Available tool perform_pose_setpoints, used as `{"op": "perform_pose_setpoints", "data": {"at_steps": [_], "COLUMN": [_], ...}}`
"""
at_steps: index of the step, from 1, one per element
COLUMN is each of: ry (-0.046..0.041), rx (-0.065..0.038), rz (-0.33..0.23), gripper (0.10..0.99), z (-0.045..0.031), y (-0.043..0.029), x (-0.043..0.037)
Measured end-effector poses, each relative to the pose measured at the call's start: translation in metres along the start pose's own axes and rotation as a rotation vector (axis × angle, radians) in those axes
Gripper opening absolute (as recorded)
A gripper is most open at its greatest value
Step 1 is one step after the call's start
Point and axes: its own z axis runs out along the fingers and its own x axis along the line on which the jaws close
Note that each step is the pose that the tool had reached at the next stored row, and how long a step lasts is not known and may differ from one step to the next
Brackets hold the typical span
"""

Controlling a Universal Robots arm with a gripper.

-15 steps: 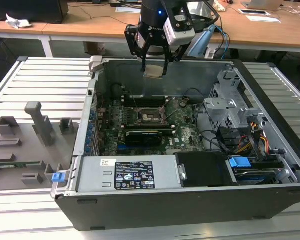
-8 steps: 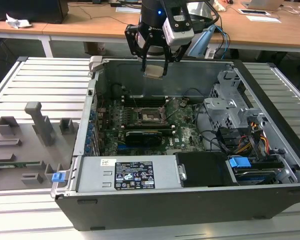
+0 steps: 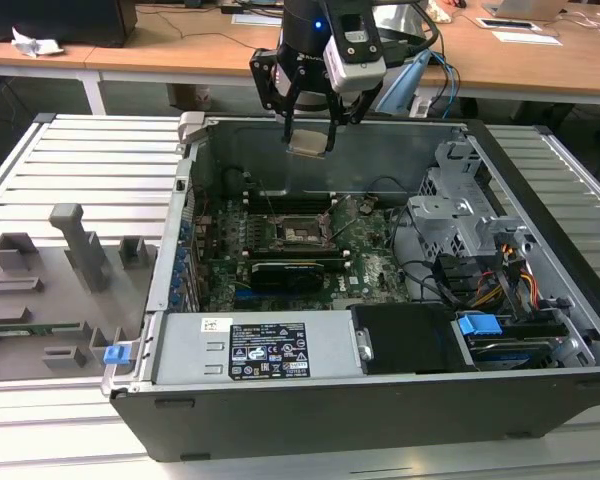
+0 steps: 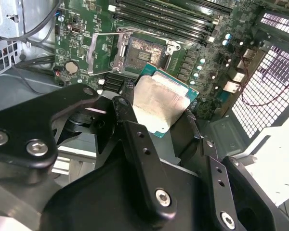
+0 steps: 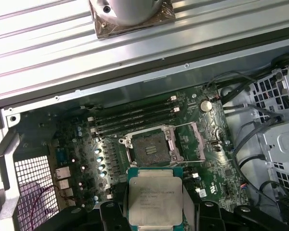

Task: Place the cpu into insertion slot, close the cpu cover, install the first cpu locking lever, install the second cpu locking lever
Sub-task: 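Place the cpu into insertion slot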

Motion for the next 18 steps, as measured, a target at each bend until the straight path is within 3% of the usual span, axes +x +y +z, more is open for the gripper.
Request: {"op": "perform_pose_setpoints", "data": {"at_steps": [9, 18], "ry": [-0.0063, -0.0162], "rx": [0.000, -0.001], "rz": [0.066, 0.172], "gripper": [0.541, 0.541], "z": [0.0005, 0.0015], "y": [-0.0001, -0.0001], "x": [0.0000, 0.0000]}}
